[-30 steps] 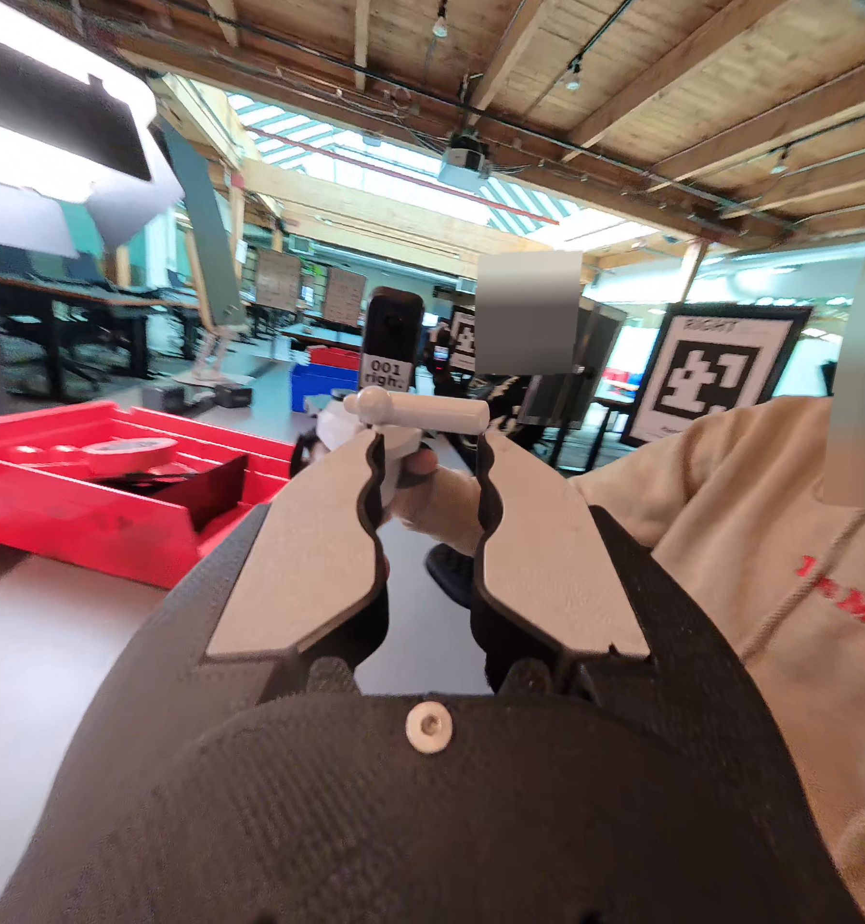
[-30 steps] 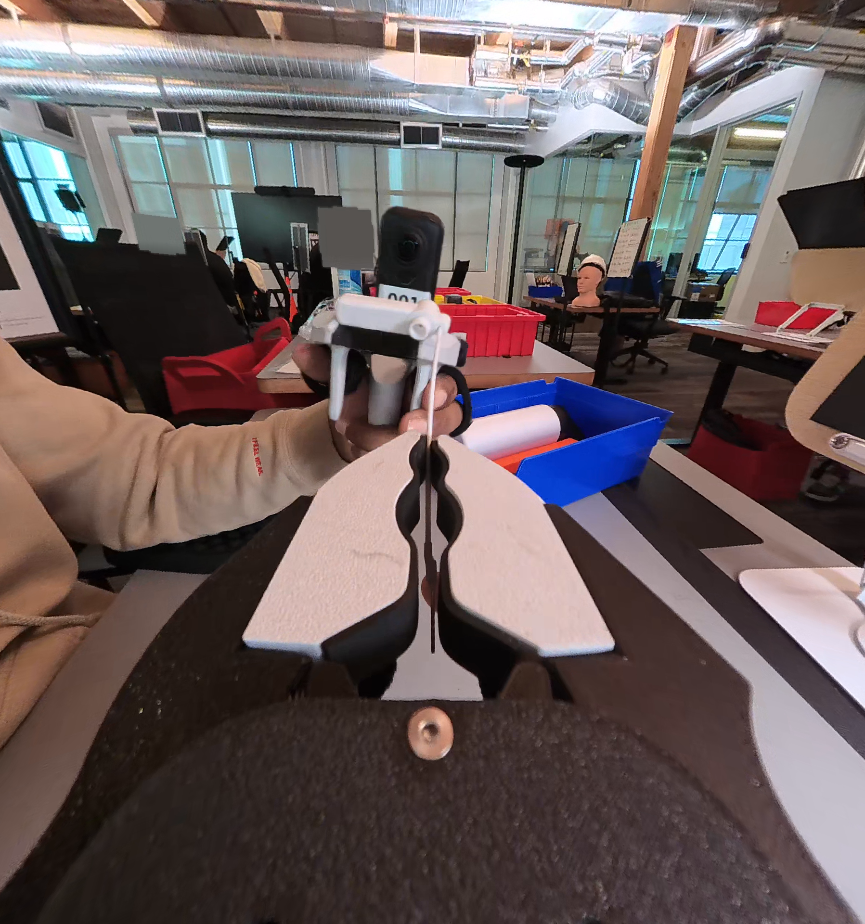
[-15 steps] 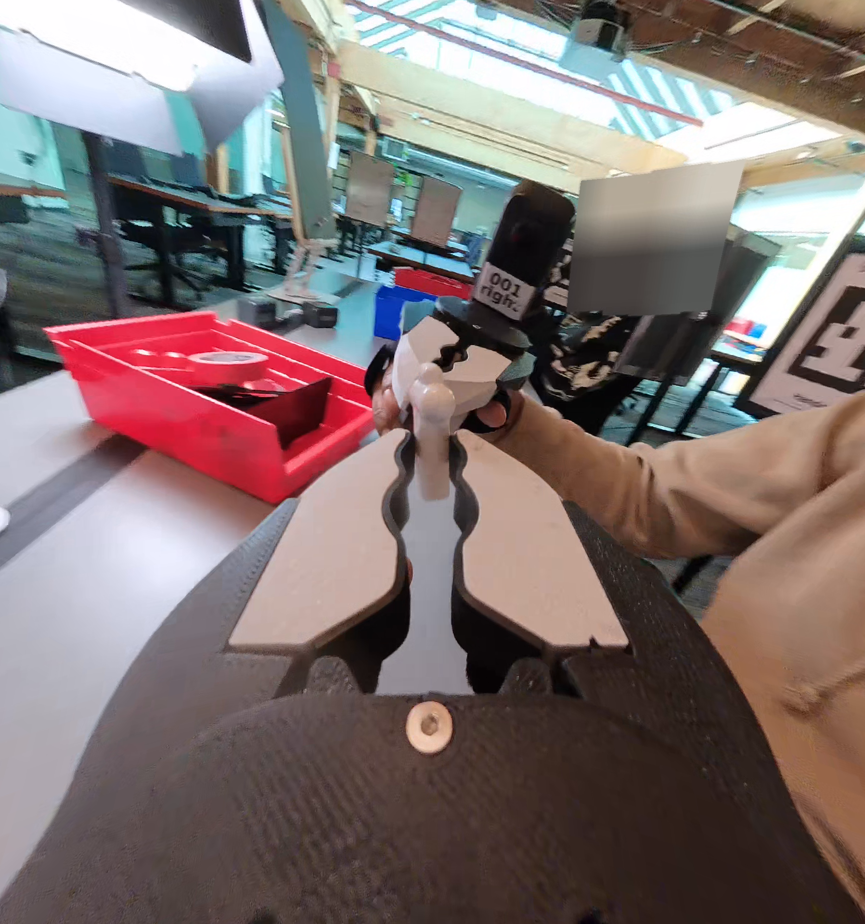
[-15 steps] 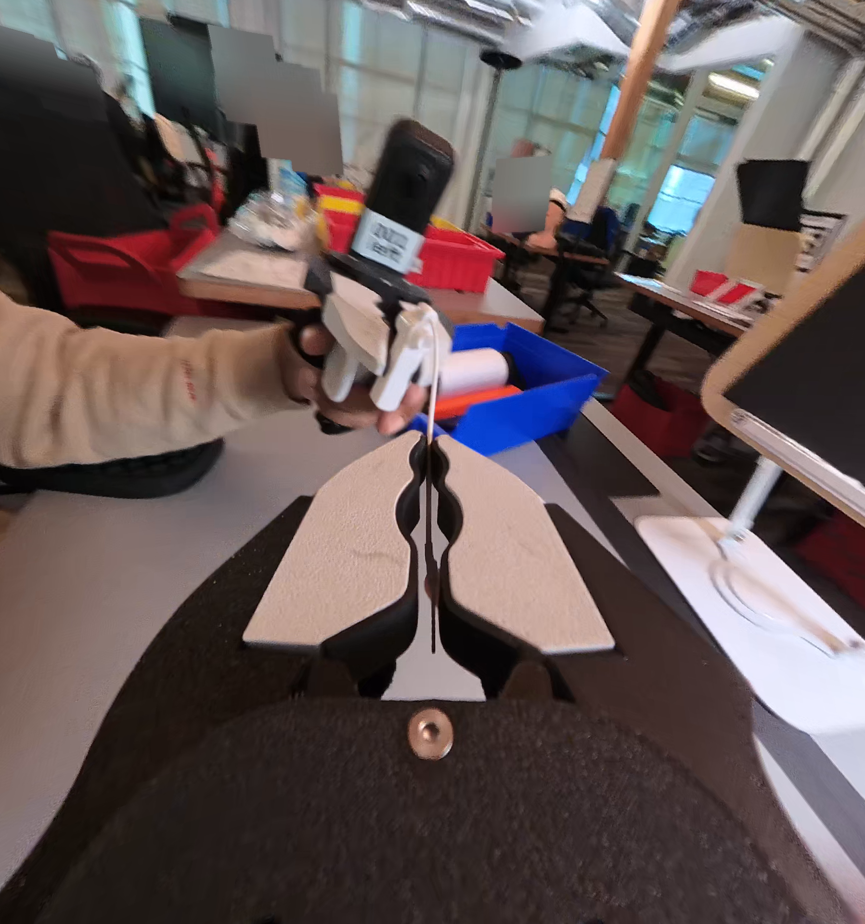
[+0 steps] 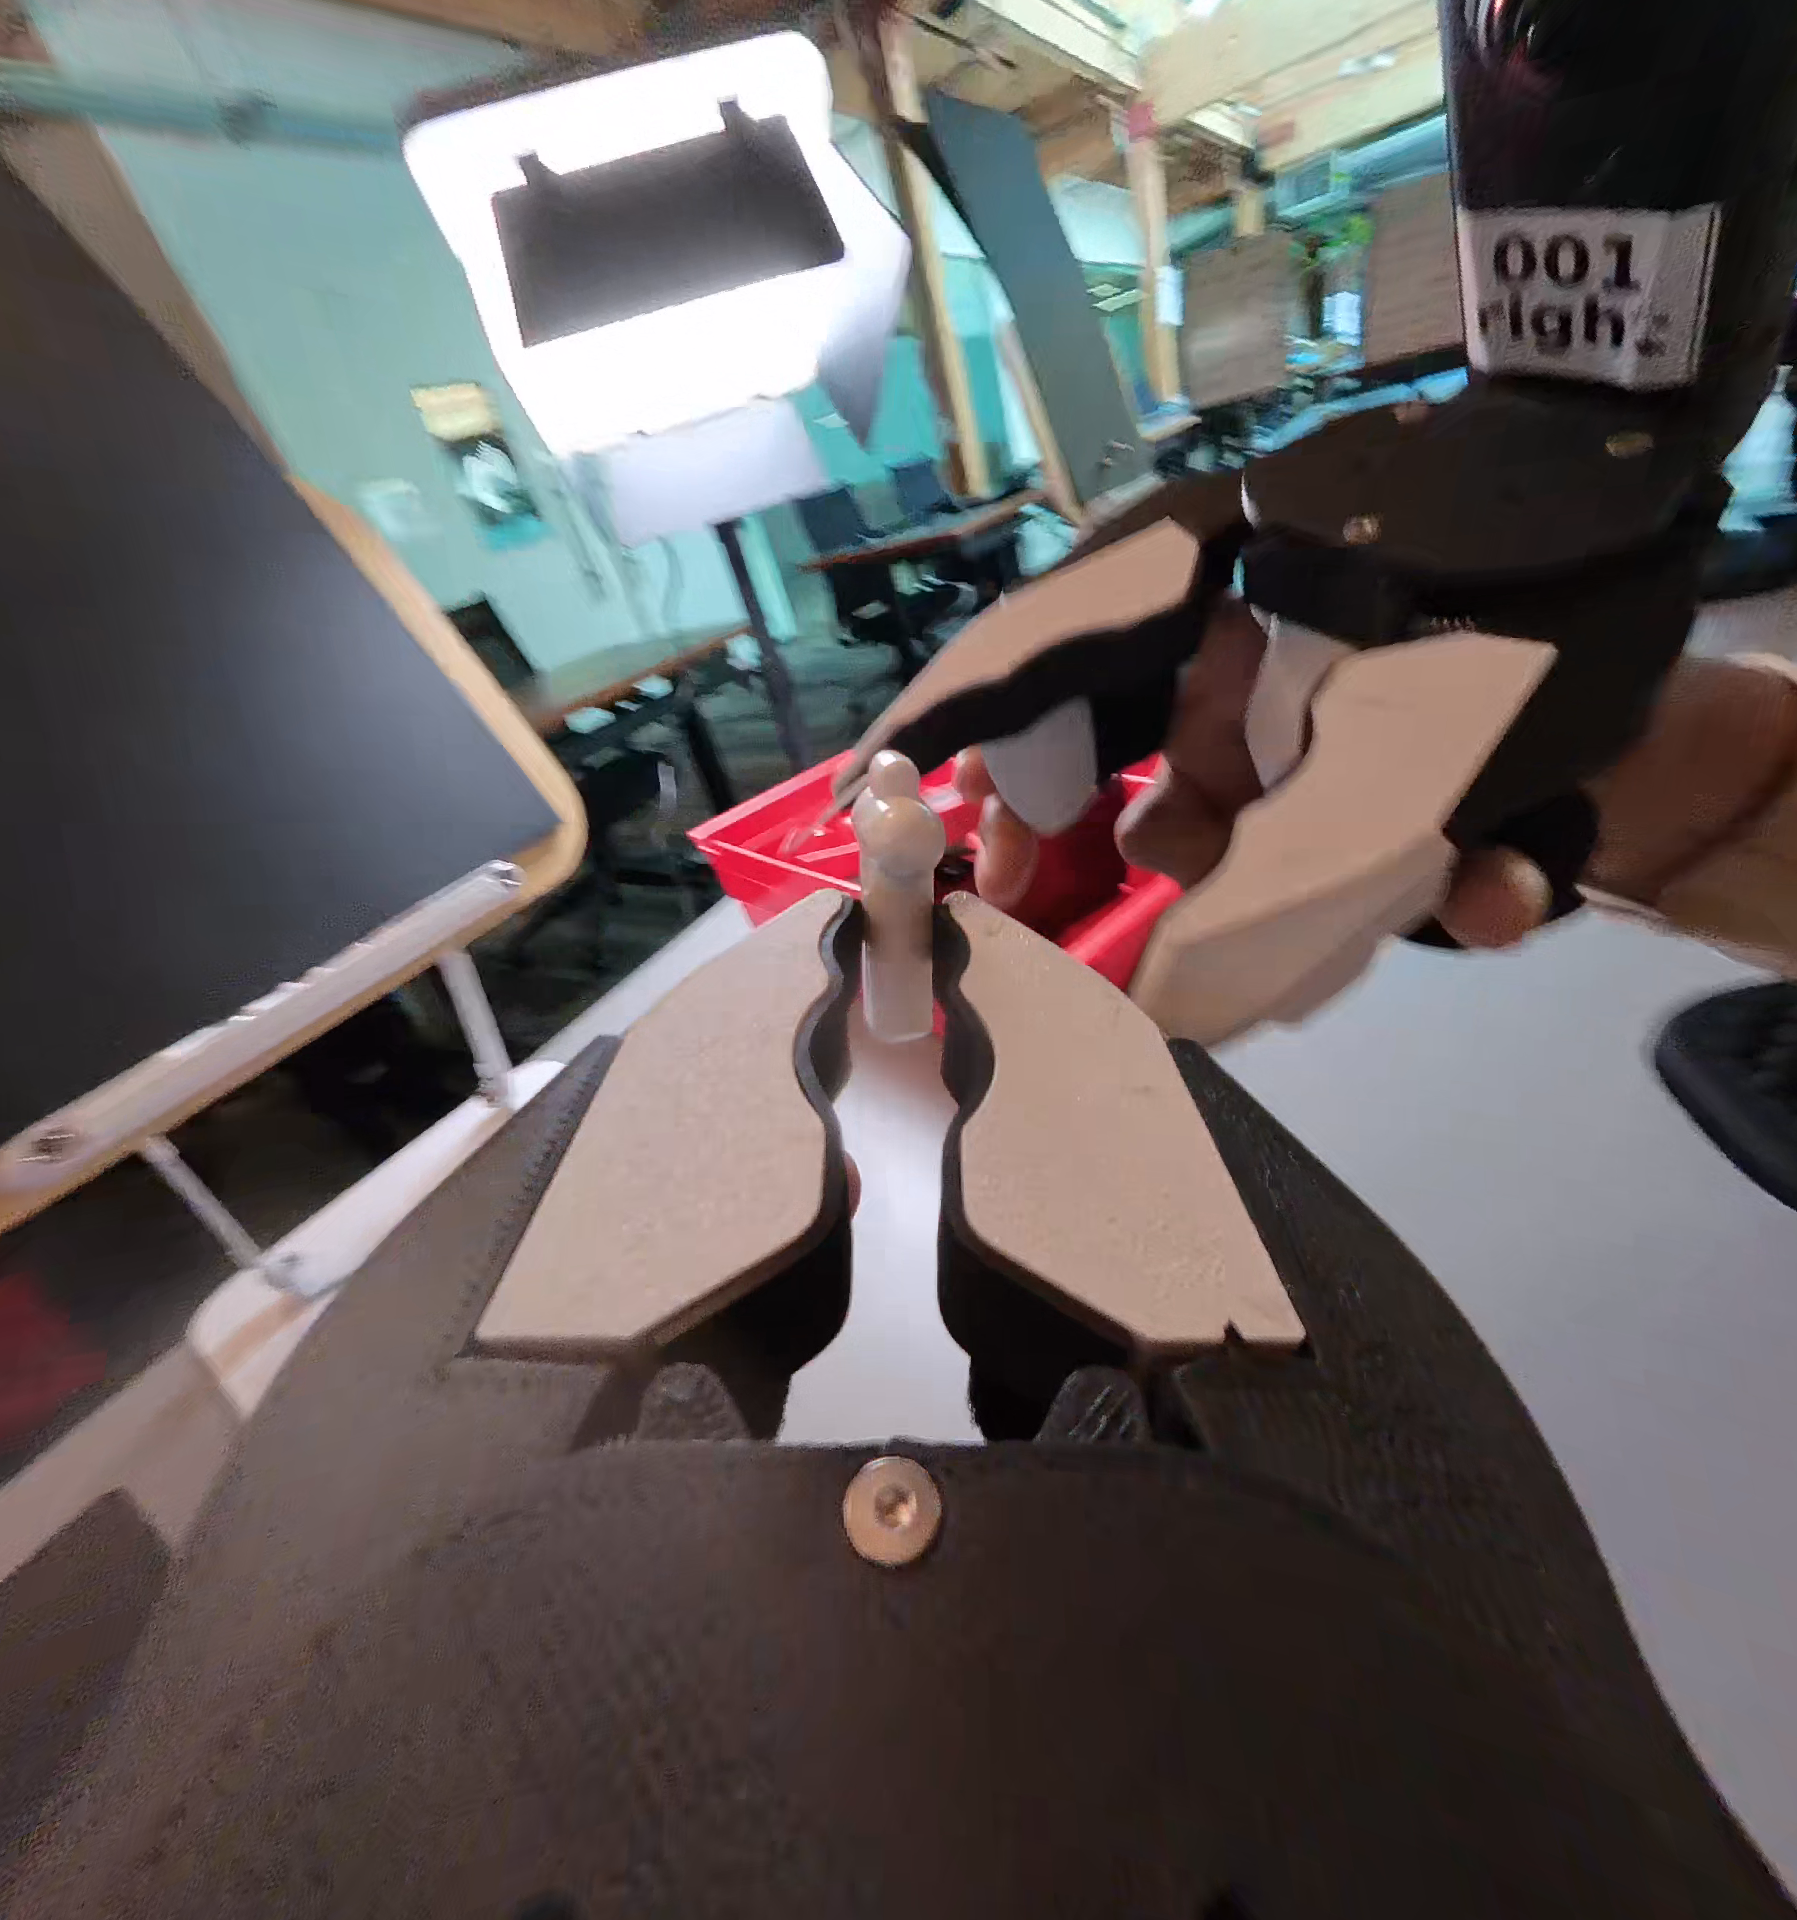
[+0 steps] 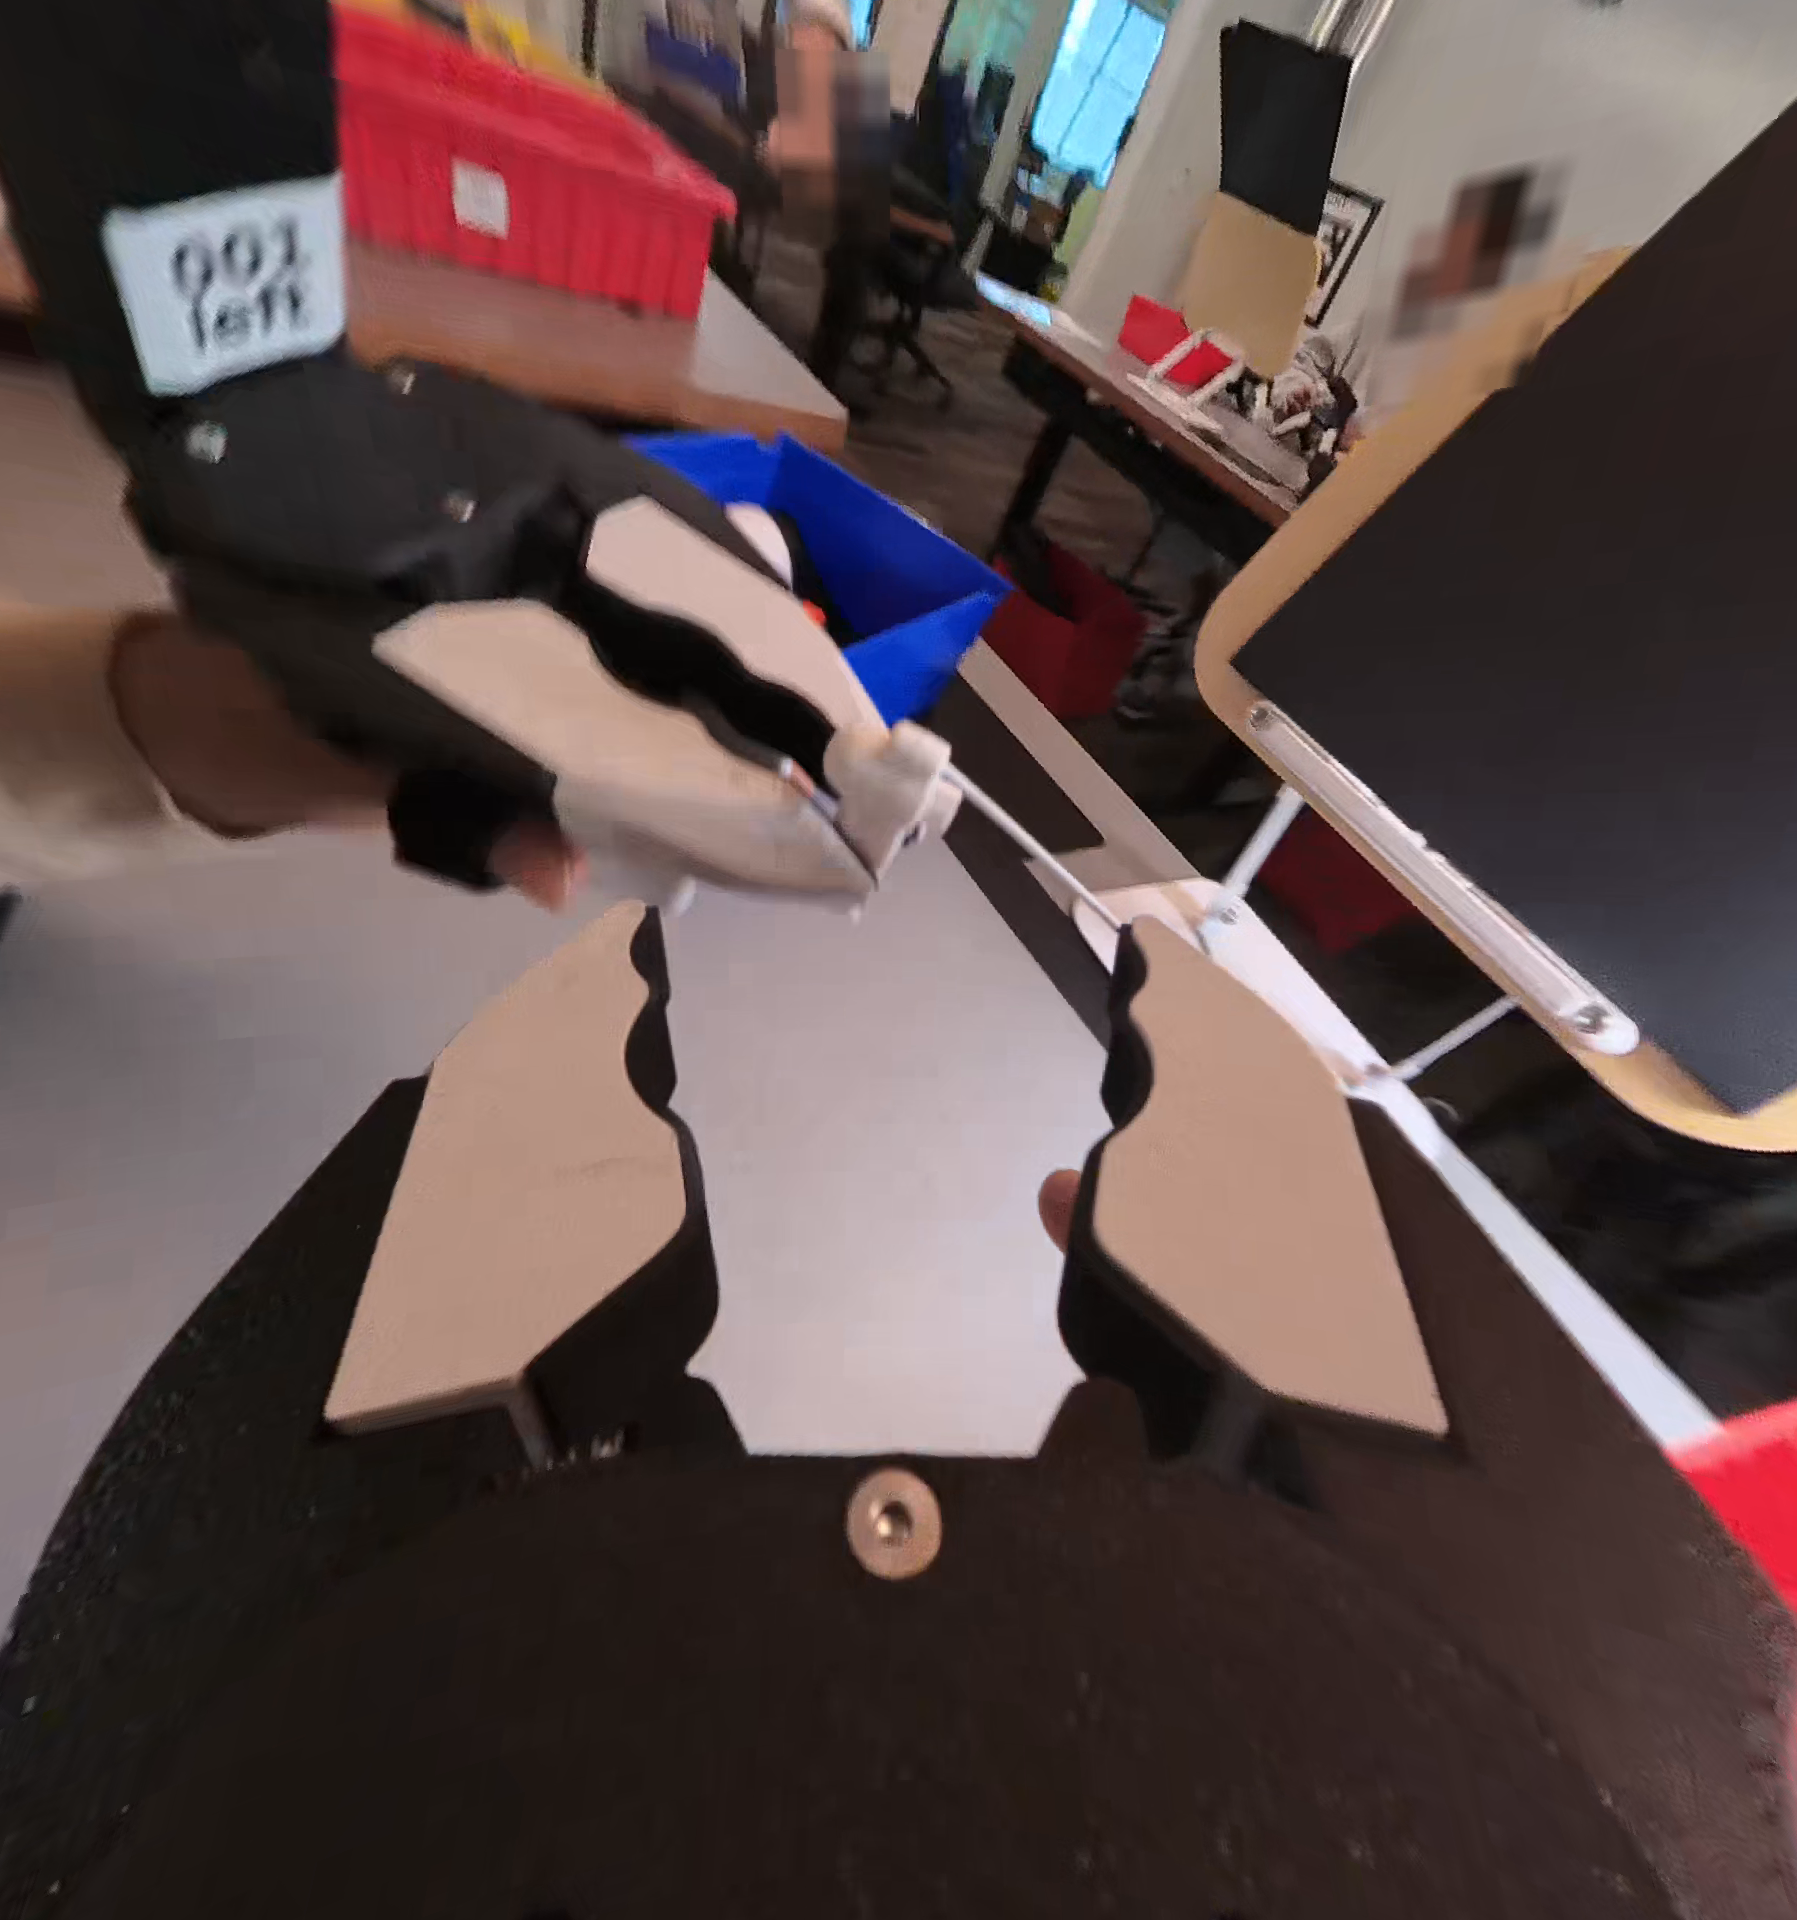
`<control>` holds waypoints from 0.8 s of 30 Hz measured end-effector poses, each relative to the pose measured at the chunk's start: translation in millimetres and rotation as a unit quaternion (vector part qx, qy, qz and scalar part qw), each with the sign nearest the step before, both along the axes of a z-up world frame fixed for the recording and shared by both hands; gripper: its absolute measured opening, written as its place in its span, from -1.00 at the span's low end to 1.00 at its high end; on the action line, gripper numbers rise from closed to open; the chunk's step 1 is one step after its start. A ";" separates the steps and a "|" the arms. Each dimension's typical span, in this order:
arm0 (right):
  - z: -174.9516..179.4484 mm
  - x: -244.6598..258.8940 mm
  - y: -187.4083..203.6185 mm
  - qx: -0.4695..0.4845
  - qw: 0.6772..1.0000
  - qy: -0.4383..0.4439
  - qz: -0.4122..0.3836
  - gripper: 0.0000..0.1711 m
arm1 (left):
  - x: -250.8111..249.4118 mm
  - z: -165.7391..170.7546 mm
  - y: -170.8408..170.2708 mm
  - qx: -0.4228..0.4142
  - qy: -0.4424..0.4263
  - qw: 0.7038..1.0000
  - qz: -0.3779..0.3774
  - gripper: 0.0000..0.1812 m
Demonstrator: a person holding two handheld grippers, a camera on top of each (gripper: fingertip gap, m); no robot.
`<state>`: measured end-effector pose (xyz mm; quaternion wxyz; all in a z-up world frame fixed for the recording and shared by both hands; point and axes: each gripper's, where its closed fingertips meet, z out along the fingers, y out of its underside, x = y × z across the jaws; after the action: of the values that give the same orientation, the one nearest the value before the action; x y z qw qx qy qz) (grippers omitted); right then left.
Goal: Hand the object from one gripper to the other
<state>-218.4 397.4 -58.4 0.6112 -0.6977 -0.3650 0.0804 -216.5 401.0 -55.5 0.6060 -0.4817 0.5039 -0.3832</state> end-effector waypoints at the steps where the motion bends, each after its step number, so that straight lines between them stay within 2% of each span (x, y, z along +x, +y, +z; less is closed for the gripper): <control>1: -0.2 -3.3 2.0 0.002 1.000 0.029 0.010 -0.02 | 0.6 2.9 -1.2 0.019 -0.010 1.000 0.013 -0.86; 4: 2.6 -7.1 3.3 0.018 0.997 0.069 0.030 -0.02 | -3.7 14.3 -7.5 0.050 -0.033 0.998 0.008 -0.85; 8: 27.5 -10.8 -15.9 0.040 0.988 0.121 0.090 -0.12 | -9.9 18.9 -4.2 0.058 -0.039 0.998 0.009 -0.85; 14: 48.4 -12.4 -22.1 0.099 0.989 0.098 0.044 -0.12 | -4.1 15.4 -4.8 0.100 -0.021 0.993 0.058 -0.86; 18: 36.3 -8.1 -8.6 0.050 0.989 0.139 0.021 -0.10 | -2.5 24.1 -18.8 0.160 -0.033 0.984 0.077 -0.86; 20: 33.8 -13.3 -9.7 0.025 0.983 0.178 0.047 -0.14 | -1.5 24.3 -23.1 0.188 -0.029 0.978 0.080 -0.86; 24: 29.9 -23.4 -14.9 0.005 0.977 0.195 0.085 -0.29 | -2.1 25.6 -26.4 0.220 -0.036 0.971 0.089 -0.86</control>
<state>-241.8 382.6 -28.5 0.6650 -0.6322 -0.2968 0.2646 -218.6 374.6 -29.9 0.7464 -0.3652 0.5091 -0.2243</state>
